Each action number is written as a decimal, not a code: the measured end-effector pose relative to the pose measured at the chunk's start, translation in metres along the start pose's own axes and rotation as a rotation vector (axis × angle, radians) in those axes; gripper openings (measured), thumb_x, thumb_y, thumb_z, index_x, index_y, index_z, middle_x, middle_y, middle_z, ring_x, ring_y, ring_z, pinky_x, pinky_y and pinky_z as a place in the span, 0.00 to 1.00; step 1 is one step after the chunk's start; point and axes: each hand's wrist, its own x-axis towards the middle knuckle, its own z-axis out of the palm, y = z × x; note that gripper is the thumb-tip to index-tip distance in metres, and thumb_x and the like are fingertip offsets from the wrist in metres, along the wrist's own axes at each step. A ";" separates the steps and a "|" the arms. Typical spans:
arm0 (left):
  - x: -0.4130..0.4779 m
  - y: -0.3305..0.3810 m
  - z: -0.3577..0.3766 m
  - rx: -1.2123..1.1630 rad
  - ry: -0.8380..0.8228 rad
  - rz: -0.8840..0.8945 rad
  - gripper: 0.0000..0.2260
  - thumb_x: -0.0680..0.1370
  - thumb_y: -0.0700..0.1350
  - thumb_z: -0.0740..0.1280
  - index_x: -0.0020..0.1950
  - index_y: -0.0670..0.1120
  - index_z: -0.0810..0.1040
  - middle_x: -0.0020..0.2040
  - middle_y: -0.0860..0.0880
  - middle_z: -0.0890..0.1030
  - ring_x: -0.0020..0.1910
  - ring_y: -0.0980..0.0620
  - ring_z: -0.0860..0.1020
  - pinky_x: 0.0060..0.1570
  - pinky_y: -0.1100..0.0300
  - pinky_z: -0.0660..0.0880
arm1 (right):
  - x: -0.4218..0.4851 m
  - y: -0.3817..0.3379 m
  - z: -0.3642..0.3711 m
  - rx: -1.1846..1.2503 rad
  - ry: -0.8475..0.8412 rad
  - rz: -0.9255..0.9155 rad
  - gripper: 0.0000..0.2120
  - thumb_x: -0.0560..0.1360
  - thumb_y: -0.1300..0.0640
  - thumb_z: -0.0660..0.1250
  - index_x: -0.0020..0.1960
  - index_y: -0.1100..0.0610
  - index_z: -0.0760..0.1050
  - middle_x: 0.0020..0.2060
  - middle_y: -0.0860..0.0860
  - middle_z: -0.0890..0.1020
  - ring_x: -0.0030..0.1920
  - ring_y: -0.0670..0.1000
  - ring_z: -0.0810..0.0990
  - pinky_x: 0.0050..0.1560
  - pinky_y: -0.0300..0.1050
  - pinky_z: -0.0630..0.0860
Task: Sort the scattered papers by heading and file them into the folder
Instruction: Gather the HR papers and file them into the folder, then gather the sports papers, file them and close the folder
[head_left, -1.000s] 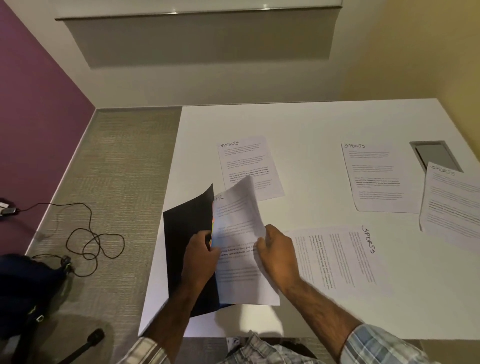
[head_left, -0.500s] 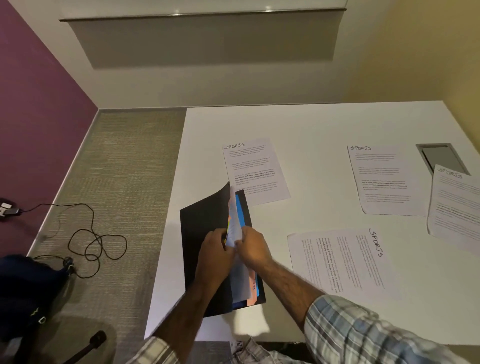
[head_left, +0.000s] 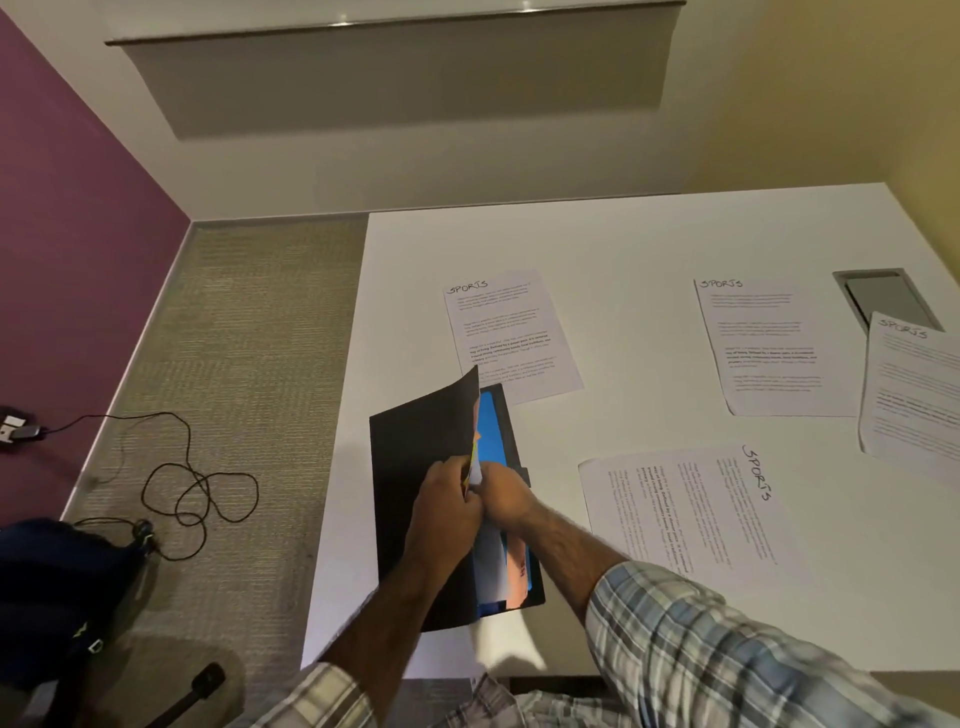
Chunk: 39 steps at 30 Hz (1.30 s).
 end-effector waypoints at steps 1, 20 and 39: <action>0.001 0.002 0.003 0.001 -0.004 -0.006 0.16 0.81 0.42 0.67 0.69 0.45 0.75 0.61 0.46 0.78 0.58 0.51 0.79 0.54 0.63 0.77 | -0.005 0.003 -0.001 0.002 0.044 0.009 0.11 0.81 0.49 0.62 0.52 0.57 0.75 0.50 0.53 0.82 0.49 0.52 0.80 0.57 0.55 0.80; 0.007 0.049 0.080 0.330 0.055 0.154 0.17 0.79 0.46 0.64 0.67 0.48 0.75 0.63 0.46 0.78 0.61 0.46 0.78 0.62 0.53 0.77 | -0.100 0.099 -0.086 0.041 0.290 0.265 0.24 0.80 0.45 0.65 0.73 0.54 0.71 0.68 0.54 0.79 0.66 0.53 0.78 0.66 0.44 0.71; 0.042 0.130 0.228 0.861 -0.338 0.297 0.42 0.72 0.63 0.70 0.80 0.49 0.57 0.68 0.43 0.68 0.67 0.43 0.70 0.69 0.47 0.64 | -0.140 0.314 -0.189 0.441 0.581 0.733 0.25 0.67 0.49 0.67 0.59 0.61 0.70 0.55 0.59 0.78 0.52 0.60 0.81 0.51 0.53 0.83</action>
